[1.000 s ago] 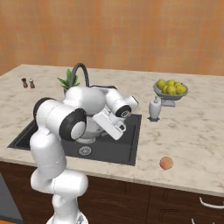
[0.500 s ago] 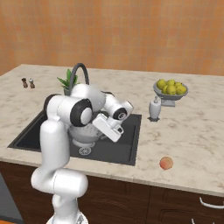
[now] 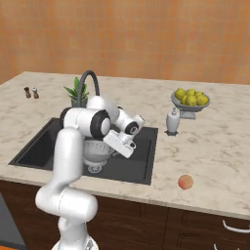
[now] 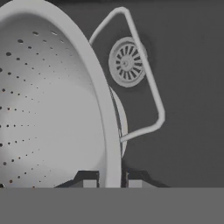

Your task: Put the colander in the sink, put the peach, orange in the colander, and turn on the sink faucet and pour water over the colander.

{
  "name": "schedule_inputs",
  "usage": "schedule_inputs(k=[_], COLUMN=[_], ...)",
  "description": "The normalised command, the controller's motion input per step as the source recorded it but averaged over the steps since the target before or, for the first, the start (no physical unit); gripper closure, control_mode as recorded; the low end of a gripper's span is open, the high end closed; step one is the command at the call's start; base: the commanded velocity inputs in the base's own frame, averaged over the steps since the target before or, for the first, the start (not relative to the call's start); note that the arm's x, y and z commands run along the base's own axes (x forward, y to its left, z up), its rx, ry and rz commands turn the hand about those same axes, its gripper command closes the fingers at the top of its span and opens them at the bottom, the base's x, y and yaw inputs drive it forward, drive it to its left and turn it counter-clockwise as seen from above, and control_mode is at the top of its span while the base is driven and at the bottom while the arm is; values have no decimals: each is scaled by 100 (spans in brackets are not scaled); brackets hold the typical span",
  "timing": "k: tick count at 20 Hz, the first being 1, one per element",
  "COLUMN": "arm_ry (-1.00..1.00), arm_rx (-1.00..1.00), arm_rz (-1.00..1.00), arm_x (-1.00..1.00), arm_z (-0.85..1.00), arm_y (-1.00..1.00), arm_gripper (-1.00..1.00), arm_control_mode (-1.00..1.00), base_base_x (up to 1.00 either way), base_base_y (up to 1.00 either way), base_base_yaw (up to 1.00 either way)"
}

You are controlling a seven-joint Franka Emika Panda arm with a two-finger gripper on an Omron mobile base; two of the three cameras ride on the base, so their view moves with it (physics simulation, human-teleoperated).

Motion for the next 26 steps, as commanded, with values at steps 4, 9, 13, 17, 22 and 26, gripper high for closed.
schedule_inputs(k=[4,9,13,17,22,26], arm_ry=[0,0,0,-3,-2,-1], arm_rx=[-3,-9,-9,-6,-5,-1], arm_rz=[8,2,0,0,0,0], arm_x=[14,5,8,14,9,5], arm_z=[-50,-54,-44,-40,-37,-33], arm_y=[25,25,15,9,13,23], arm_gripper=[100,100,100,100,100,100], arm_control_mode=[-100,-100,-100,-100,-100,-100], base_base_x=[0,0,0,0,0,0], base_base_y=[0,0,0,0,0,0], base_base_yaw=[0,0,0,0,0,0])
